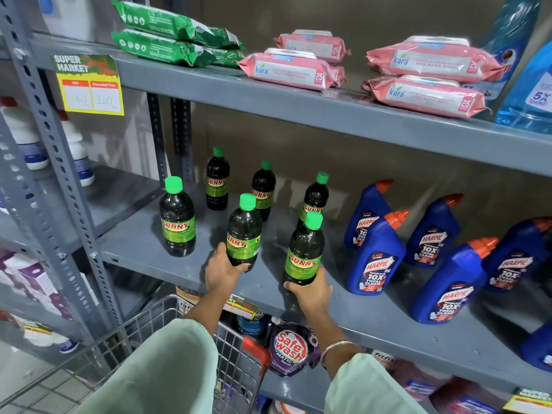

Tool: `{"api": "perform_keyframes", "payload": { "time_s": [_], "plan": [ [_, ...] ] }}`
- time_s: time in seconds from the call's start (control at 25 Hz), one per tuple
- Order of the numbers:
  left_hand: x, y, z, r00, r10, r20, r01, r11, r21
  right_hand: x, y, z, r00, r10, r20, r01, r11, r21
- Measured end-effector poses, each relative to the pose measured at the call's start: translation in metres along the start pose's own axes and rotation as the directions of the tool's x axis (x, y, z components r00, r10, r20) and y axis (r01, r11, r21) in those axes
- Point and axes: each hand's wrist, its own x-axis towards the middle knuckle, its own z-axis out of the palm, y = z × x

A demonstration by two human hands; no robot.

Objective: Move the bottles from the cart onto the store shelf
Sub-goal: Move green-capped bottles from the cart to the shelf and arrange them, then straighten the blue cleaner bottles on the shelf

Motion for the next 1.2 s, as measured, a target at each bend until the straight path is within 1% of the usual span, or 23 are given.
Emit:
{"api": "perform_keyframes", "payload": {
  "time_s": [0.32, 0.4, 0.44, 0.48, 0.52, 0.56, 0.6, 0.64, 0.68, 0.72, 0.76, 0.8, 0.84, 0.88, 0.92, 0.96, 1.0, 1.08, 1.16, 1.2],
  "plan": [
    [0.002, 0.0, 0.0, 1.0, 0.003, 0.015, -0.003, 1.0, -0.01, 0.0, 0.001, -0.001, 1.0, -0.017, 0.02, 0.017, 1.0, -0.004],
    [-0.003, 0.0, 0.002, 1.0, -0.002, 0.016, 0.003, 0.997, -0.073, 0.002, 0.005, -0.002, 0.998, -0.024, 0.055, 0.026, 0.999, -0.026],
    [-0.009, 0.0, 0.003, 1.0, -0.01, -0.012, 0.008, 0.993, -0.121, 0.003, 0.008, -0.002, 0.997, -0.028, 0.072, 0.031, 0.999, -0.042],
    [-0.019, 0.0, 0.006, 0.998, -0.01, -0.062, 0.001, 0.991, -0.13, 0.003, 0.01, -0.004, 0.997, -0.021, 0.081, 0.025, 0.999, -0.043],
    [-0.032, -0.001, 0.011, 0.992, 0.032, -0.124, -0.042, 0.996, -0.08, 0.002, 0.013, -0.005, 0.998, -0.004, 0.059, 0.005, 1.0, -0.007],
    [-0.047, -0.002, 0.021, 0.979, 0.134, -0.154, -0.13, 0.991, 0.033, 0.002, 0.017, -0.011, 1.0, 0.023, 0.002, -0.023, 0.998, 0.052],
    [-0.062, -0.003, 0.033, 0.942, 0.297, -0.156, -0.272, 0.948, 0.164, 0.001, 0.019, -0.02, 0.995, 0.053, -0.086, -0.043, 0.993, 0.113],
    [-0.079, 0.001, 0.047, 0.886, 0.456, -0.082, -0.425, 0.871, 0.246, 0.001, 0.022, -0.033, 0.974, 0.093, -0.205, -0.057, 0.983, 0.176],
    [-0.091, 0.011, 0.062, 0.82, 0.572, 0.033, -0.561, 0.789, 0.253, 0.003, 0.026, -0.051, 0.934, 0.137, -0.329, -0.062, 0.971, 0.229],
    [-0.101, 0.024, 0.078, 0.762, 0.627, 0.164, -0.647, 0.744, 0.167, 0.005, 0.032, -0.069, 0.888, 0.166, -0.429, -0.054, 0.964, 0.26],
    [-0.108, 0.035, 0.091, 0.738, 0.608, 0.294, -0.651, 0.756, 0.072, 0.01, 0.04, -0.084, 0.862, 0.168, -0.479, -0.047, 0.966, 0.254],
    [-0.112, 0.05, 0.103, 0.743, 0.547, 0.385, -0.591, 0.806, -0.005, 0.018, 0.05, -0.096, 0.864, 0.145, -0.482, -0.042, 0.975, 0.219],
    [-0.111, 0.06, 0.113, 0.77, 0.494, 0.404, -0.505, 0.858, -0.087, 0.026, 0.058, -0.104, 0.896, 0.123, -0.428, -0.045, 0.981, 0.187],
    [-0.105, 0.067, 0.119, 0.813, 0.429, 0.395, -0.397, 0.903, -0.163, 0.034, 0.062, -0.106, 0.94, 0.085, -0.33, -0.036, 0.988, 0.153],
    [-0.095, 0.067, 0.123, 0.84, 0.372, 0.395, -0.309, 0.927, -0.214, 0.038, 0.064, -0.102, 0.976, 0.042, -0.214, -0.008, 0.987, 0.158],
    [-0.091, 0.095, 0.154, 0.84, 0.331, 0.43, -0.263, 0.941, -0.211, 0.062, 0.08, -0.128, 0.991, 0.013, -0.133, 0.012, 0.982, 0.187],
    [-0.083, 0.107, 0.172, 0.836, 0.3, 0.459, -0.241, 0.953, -0.185, 0.074, 0.085, -0.14, 0.999, -0.009, -0.052, 0.018, 0.984, 0.175],
    [-0.067, 0.109, 0.171, 0.824, 0.294, 0.485, -0.242, 0.956, -0.169, 0.073, 0.075, -0.142, 0.995, -0.035, 0.091, 0.019, 0.984, 0.177],
    [-0.068, 0.106, 0.173, 0.84, 0.289, 0.459, -0.24, 0.957, -0.163, 0.067, 0.076, -0.145, 0.99, -0.059, 0.127, 0.036, 0.984, 0.176],
    [-0.071, 0.105, 0.172, 0.839, 0.298, 0.455, -0.251, 0.954, -0.162, 0.065, 0.078, -0.147, 0.993, -0.056, 0.108, 0.039, 0.987, 0.154]
  ]
}}
